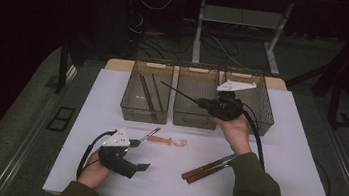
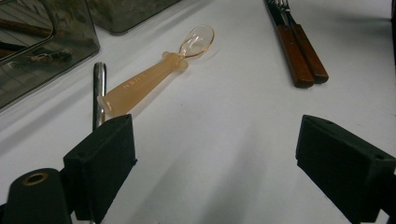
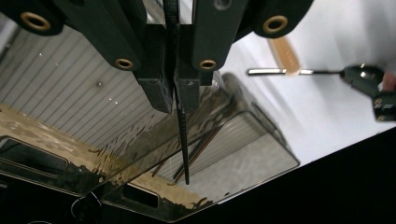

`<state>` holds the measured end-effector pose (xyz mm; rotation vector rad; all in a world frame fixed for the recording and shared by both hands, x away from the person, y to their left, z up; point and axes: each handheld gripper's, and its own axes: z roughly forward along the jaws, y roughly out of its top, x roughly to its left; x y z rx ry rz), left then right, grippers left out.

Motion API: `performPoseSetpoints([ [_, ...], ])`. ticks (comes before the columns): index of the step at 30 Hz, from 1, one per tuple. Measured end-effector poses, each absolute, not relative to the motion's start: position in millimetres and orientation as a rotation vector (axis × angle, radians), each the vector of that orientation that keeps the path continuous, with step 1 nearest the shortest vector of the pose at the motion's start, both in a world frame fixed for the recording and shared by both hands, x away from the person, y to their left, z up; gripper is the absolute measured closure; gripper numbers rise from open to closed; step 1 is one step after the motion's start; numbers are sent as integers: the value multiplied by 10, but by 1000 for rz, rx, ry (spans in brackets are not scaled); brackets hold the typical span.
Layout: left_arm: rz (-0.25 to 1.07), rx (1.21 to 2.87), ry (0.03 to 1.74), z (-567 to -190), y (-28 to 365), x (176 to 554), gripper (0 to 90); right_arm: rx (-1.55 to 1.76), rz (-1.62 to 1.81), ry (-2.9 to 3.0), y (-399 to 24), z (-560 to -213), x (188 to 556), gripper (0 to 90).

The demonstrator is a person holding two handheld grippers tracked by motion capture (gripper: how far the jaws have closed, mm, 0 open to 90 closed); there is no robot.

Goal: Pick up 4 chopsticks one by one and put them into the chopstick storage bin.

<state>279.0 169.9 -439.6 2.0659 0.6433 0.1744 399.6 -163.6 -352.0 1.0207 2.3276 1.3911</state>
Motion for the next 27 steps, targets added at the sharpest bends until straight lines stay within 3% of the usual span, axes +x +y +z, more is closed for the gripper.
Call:
performPoseSetpoints([
  [27,174,2059,616,-4368,1693,2784,126,1079,1228,2341,-714,-3583,4502,858],
])
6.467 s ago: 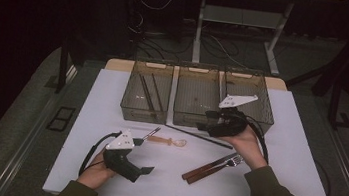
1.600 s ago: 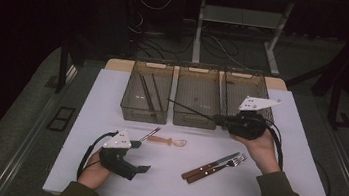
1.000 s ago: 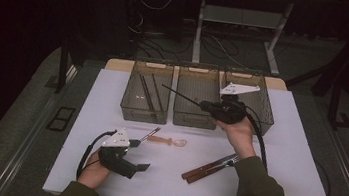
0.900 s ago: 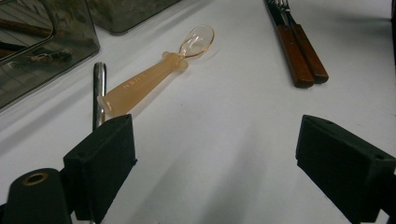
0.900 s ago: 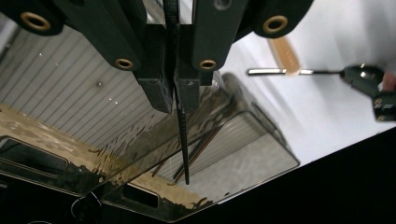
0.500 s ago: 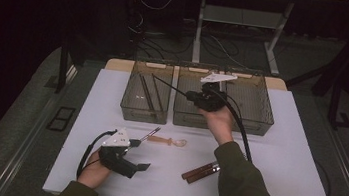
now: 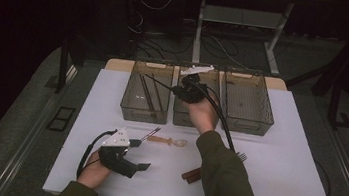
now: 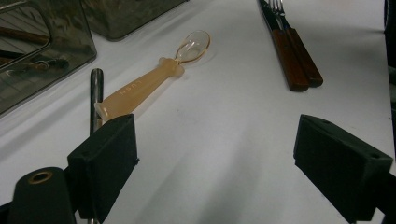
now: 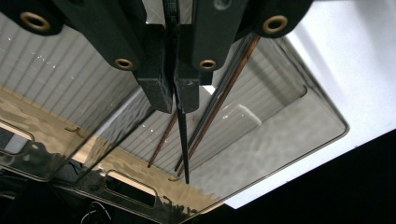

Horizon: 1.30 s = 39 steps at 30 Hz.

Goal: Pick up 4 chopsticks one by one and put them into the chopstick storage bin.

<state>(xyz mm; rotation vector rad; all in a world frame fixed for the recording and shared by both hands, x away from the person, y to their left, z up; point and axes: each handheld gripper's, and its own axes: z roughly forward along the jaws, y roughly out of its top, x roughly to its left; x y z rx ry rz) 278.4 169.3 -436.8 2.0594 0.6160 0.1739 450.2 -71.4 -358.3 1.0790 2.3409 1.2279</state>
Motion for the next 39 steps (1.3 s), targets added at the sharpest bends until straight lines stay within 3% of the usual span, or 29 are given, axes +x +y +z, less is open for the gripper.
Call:
performPoseSetpoints([
  [24,176,2058,596,-4353,1705,2771,126,1137,1074,2398,-20,-3839,4754,843],
  [35,183,2061,602,-4354,1721,2781,128,1089,1185,2449,-186,-3743,4670,494],
  [39,187,2052,612,-4355,1728,2785,127,1046,1251,2460,-342,-3704,4558,439],
])
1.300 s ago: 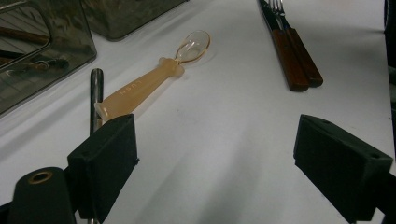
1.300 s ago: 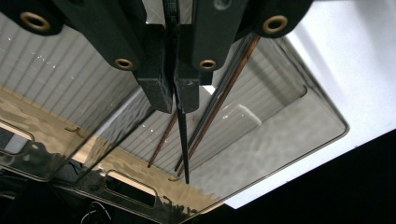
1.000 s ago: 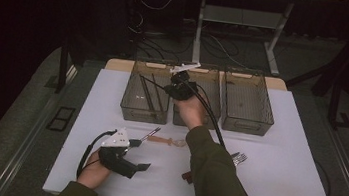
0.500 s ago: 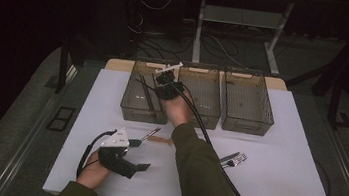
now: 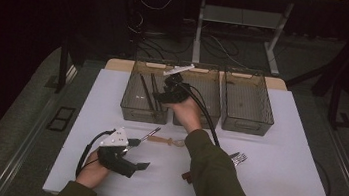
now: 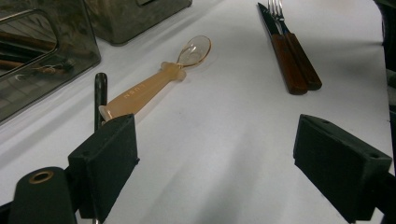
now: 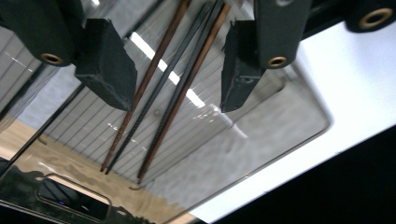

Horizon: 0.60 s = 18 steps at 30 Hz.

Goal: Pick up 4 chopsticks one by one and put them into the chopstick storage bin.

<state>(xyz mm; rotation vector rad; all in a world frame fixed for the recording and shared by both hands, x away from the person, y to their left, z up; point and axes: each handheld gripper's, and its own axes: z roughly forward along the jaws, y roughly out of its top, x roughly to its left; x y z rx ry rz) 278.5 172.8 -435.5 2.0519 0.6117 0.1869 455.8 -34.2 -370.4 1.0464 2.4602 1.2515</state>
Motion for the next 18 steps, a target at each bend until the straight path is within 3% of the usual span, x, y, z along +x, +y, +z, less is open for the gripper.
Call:
performPoseSetpoints([
  [9,188,2039,621,-4359,1706,2773,128,930,1310,2491,-761,-3679,4286,317],
  [18,207,2028,654,-4360,1687,2771,124,947,1392,2456,-1244,-3683,3973,276],
])
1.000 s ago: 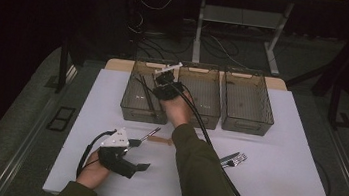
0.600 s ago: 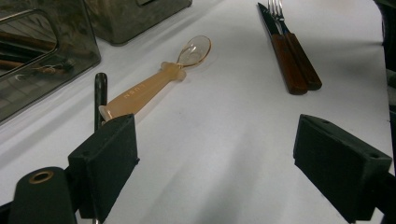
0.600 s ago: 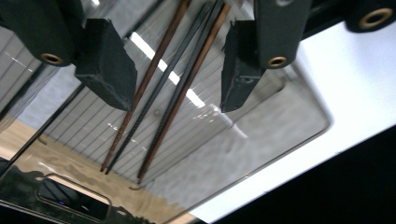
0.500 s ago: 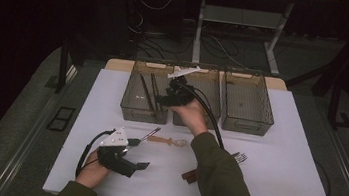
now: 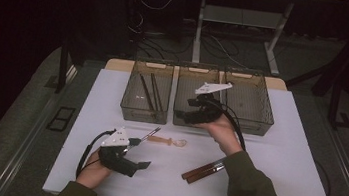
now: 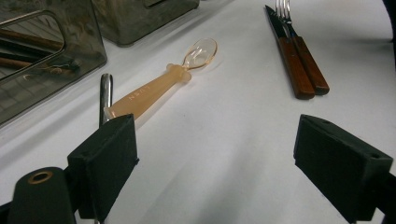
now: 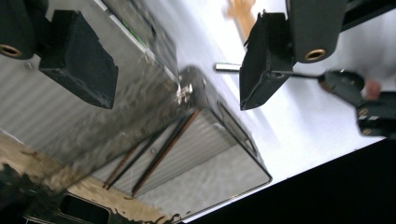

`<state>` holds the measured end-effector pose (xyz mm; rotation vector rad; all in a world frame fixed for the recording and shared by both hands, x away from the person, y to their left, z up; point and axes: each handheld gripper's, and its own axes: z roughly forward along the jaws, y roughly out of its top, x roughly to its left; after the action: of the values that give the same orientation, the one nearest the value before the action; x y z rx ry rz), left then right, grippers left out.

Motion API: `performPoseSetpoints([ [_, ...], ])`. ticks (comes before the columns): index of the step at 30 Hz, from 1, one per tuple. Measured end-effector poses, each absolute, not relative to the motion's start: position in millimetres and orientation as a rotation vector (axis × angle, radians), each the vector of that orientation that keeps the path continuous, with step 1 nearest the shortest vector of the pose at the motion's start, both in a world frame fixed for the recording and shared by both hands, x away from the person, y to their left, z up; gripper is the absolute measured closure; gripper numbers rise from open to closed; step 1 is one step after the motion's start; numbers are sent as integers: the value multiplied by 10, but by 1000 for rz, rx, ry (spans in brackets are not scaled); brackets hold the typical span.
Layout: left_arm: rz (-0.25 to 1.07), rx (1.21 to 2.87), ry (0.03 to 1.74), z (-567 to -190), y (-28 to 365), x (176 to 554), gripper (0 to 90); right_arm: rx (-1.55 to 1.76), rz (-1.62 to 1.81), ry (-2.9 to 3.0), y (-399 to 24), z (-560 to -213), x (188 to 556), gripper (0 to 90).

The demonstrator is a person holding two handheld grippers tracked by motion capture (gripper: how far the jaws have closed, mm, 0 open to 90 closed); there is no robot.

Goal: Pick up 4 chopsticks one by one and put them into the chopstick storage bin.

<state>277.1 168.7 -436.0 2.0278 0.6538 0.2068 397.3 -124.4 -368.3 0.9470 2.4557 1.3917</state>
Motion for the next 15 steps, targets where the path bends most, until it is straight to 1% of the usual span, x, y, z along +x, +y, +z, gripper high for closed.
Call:
performPoseSetpoints([
  [3,210,2029,656,-4356,1682,2766,124,965,1422,2438,-1415,-3705,3881,259],
  [7,214,2028,660,-4359,1672,2765,116,978,1407,2381,-1576,-3746,3762,193],
  [12,224,2048,662,-4358,1658,2768,102,1024,1426,2364,-1789,-3798,3630,179],
  [14,231,2045,668,-4363,1646,2765,100,1016,1437,2346,-1855,-3822,3574,138],
  [15,234,2046,671,-4363,1644,2762,96,1015,1443,2332,-1882,-3835,3538,138],
])
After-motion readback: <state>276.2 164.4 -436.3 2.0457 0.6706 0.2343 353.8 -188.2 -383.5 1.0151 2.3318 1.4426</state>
